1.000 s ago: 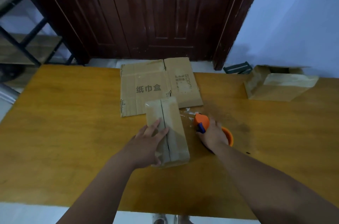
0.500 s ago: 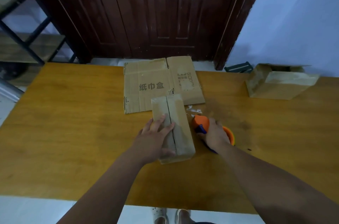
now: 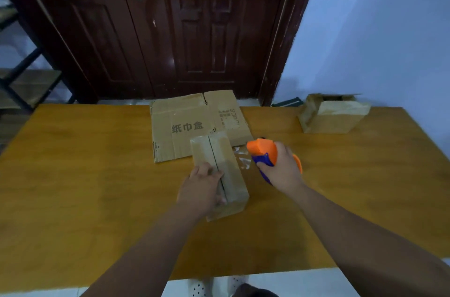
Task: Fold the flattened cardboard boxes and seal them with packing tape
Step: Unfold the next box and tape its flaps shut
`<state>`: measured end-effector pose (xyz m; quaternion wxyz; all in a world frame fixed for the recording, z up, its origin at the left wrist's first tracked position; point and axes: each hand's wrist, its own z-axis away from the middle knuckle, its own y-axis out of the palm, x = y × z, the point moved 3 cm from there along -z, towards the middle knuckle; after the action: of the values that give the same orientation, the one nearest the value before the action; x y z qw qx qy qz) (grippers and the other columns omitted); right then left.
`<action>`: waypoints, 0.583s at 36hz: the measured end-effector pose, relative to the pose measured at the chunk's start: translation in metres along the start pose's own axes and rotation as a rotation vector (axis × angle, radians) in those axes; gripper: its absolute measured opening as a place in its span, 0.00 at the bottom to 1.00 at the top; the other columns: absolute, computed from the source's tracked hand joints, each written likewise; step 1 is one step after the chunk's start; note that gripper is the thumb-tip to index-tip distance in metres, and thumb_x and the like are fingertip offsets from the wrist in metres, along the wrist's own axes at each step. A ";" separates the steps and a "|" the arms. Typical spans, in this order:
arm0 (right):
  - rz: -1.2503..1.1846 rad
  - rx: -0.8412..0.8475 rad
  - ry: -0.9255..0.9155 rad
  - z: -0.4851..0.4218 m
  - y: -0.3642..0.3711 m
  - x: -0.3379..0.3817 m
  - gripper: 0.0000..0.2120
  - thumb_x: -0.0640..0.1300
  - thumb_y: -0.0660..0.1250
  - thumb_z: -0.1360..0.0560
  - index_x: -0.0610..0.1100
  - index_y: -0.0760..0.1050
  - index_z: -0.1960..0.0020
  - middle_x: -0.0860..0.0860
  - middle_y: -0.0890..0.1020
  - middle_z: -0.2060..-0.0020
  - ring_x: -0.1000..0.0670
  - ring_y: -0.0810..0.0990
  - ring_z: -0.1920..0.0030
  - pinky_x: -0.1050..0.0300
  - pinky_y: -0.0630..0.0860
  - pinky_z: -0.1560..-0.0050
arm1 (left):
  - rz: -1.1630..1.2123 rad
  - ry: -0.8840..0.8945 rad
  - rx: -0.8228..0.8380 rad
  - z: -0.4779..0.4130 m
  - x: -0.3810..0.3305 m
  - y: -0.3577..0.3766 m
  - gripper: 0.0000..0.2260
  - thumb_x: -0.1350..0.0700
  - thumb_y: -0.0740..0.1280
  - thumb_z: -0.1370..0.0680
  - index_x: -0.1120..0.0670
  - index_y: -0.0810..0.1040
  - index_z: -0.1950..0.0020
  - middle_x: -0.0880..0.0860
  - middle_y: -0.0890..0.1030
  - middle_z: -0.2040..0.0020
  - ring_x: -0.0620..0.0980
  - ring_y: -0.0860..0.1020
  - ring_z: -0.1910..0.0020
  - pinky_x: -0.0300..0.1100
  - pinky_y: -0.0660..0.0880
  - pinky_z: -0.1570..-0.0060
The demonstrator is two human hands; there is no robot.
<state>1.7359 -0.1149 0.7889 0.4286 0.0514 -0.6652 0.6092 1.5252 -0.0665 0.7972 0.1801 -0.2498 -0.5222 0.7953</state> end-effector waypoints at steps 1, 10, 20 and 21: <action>-0.041 -0.023 -0.010 0.001 -0.004 0.005 0.29 0.51 0.72 0.28 0.47 0.63 0.32 0.47 0.70 0.39 0.49 0.73 0.49 0.55 0.71 0.50 | -0.008 -0.022 -0.011 0.002 -0.001 0.000 0.30 0.45 0.69 0.25 0.48 0.62 0.27 0.52 0.63 0.32 0.53 0.63 0.32 0.49 0.64 0.33; -0.495 0.220 -0.026 0.006 -0.034 0.048 0.17 0.45 0.72 0.27 0.56 0.67 0.45 0.52 0.79 0.50 0.51 0.81 0.54 0.57 0.76 0.61 | 0.123 -0.073 -0.092 0.018 -0.003 0.010 0.18 0.51 0.63 0.20 0.51 0.68 0.31 0.50 0.68 0.32 0.53 0.71 0.37 0.47 0.73 0.42; -0.573 0.741 -0.036 0.014 -0.050 0.065 0.14 0.44 0.70 0.26 0.60 0.71 0.47 0.53 0.84 0.61 0.51 0.84 0.64 0.56 0.80 0.65 | 0.600 -0.115 -0.216 0.034 0.000 0.023 0.20 0.66 0.57 0.20 0.56 0.65 0.28 0.54 0.66 0.27 0.53 0.67 0.30 0.47 0.66 0.33; -0.560 0.778 -0.048 0.017 -0.049 0.067 0.14 0.47 0.72 0.28 0.60 0.71 0.48 0.55 0.85 0.63 0.52 0.84 0.65 0.57 0.80 0.66 | 0.602 -0.129 -0.209 0.035 -0.001 0.024 0.22 0.66 0.57 0.21 0.55 0.63 0.27 0.56 0.68 0.29 0.55 0.68 0.32 0.48 0.68 0.35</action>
<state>1.7143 -0.1114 0.8702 0.5097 0.3994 -0.3580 0.6727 1.5044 -0.1021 0.7872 -0.1234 -0.3594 -0.5140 0.7690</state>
